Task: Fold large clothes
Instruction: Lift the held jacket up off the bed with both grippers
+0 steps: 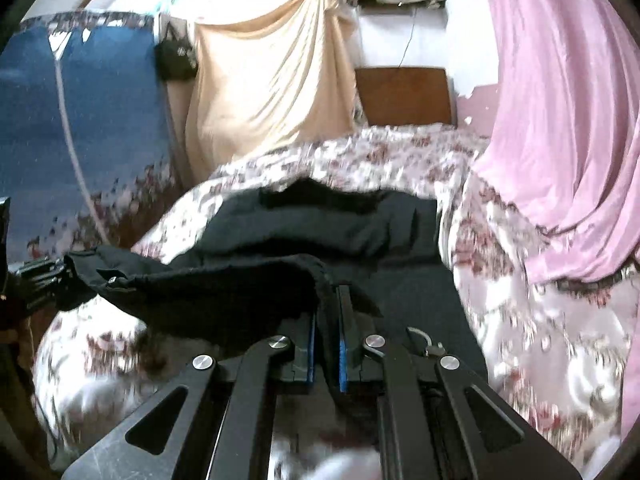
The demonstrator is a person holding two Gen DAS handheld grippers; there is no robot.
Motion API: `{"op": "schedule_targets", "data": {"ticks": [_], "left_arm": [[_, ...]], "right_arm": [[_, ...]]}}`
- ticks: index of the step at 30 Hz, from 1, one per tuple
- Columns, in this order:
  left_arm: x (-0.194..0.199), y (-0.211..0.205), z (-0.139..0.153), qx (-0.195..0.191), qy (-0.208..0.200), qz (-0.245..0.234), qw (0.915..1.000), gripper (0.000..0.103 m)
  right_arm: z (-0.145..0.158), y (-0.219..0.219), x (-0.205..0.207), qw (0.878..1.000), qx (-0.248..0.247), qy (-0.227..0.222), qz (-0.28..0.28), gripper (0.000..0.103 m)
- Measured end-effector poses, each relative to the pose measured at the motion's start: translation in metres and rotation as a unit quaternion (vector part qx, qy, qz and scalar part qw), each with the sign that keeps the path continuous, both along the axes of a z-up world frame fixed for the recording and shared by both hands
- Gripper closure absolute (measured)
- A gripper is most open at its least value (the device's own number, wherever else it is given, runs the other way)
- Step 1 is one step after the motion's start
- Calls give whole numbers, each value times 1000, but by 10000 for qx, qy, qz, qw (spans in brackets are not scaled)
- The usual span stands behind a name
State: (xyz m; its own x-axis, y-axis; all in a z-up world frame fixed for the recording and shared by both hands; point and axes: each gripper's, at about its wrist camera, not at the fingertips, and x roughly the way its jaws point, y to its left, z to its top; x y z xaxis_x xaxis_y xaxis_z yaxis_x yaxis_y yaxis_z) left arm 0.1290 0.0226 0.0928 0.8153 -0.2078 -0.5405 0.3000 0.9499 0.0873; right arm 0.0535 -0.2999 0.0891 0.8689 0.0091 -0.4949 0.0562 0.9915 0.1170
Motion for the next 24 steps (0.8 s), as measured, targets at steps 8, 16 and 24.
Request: {"op": "schedule_targets", "data": {"ticks": [8,16,24], "left_arm": [[76,-19,23,-282,-132,194,9993,96],[146,-32,32,-418,-217,283,9985,96],[213,-47,37,-409,-325,318,9981,96]], "right_arm": [[23,-5,65,9984,111,-425,-358,96],[33,-12,135,9965,-54,-678,-492,96],[42,-25,211,9957,-351,-727,-458,96]]}}
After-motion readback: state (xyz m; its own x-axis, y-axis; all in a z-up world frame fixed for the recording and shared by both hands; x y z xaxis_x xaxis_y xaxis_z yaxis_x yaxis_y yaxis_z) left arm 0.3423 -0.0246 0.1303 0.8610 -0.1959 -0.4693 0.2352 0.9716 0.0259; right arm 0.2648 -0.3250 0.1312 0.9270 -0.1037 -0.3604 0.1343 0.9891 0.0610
